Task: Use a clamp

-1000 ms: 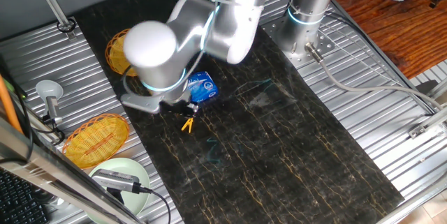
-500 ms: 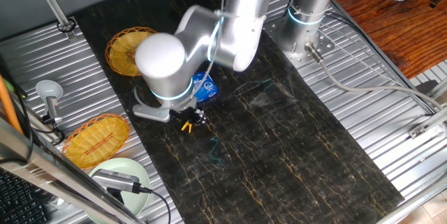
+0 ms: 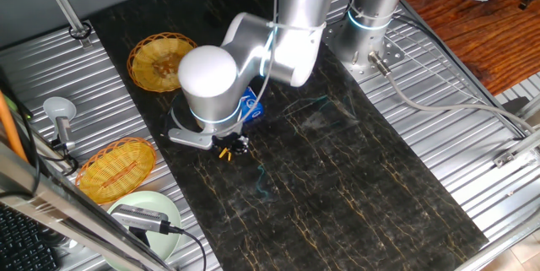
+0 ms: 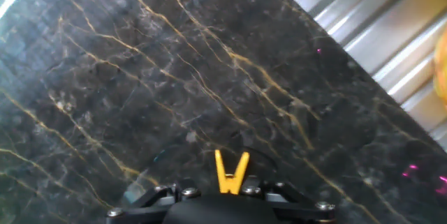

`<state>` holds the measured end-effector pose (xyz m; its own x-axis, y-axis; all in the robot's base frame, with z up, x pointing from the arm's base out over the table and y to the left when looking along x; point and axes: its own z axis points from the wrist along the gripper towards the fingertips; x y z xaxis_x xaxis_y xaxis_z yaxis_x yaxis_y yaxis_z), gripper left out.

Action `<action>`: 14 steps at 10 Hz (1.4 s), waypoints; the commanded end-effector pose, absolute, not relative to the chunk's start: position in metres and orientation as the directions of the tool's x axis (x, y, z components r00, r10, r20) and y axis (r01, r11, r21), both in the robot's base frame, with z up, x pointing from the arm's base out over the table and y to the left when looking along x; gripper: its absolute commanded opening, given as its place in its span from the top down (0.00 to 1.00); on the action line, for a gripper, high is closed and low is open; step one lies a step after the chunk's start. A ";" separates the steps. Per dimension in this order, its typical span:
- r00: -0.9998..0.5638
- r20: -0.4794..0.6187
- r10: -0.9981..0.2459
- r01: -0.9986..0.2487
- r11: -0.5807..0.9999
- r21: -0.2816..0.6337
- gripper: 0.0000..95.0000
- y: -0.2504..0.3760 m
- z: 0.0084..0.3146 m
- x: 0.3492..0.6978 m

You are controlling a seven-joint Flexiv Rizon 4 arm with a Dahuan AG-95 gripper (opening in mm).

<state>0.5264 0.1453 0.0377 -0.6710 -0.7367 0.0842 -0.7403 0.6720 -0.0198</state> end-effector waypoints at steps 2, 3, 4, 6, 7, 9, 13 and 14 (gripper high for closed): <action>-0.681 0.084 -0.728 -0.731 0.682 -0.017 0.60 0.145 0.037 0.528; -0.675 0.084 -0.733 -0.736 0.677 -0.016 0.60 0.145 0.037 0.528; -0.662 0.091 -0.744 -0.748 0.663 -0.012 0.40 0.145 0.037 0.528; -0.648 0.119 -0.752 -0.758 0.652 -0.005 0.40 0.145 0.037 0.528; -0.652 0.137 -0.745 -0.754 0.656 -0.024 0.40 0.145 0.037 0.528; -0.687 0.145 -0.712 -0.723 0.689 -0.041 0.40 0.145 0.037 0.528; -0.701 0.192 -0.687 -0.709 0.699 -0.087 0.40 0.145 0.037 0.528; -0.700 0.194 -0.687 -0.710 0.699 -0.088 0.40 0.145 0.037 0.528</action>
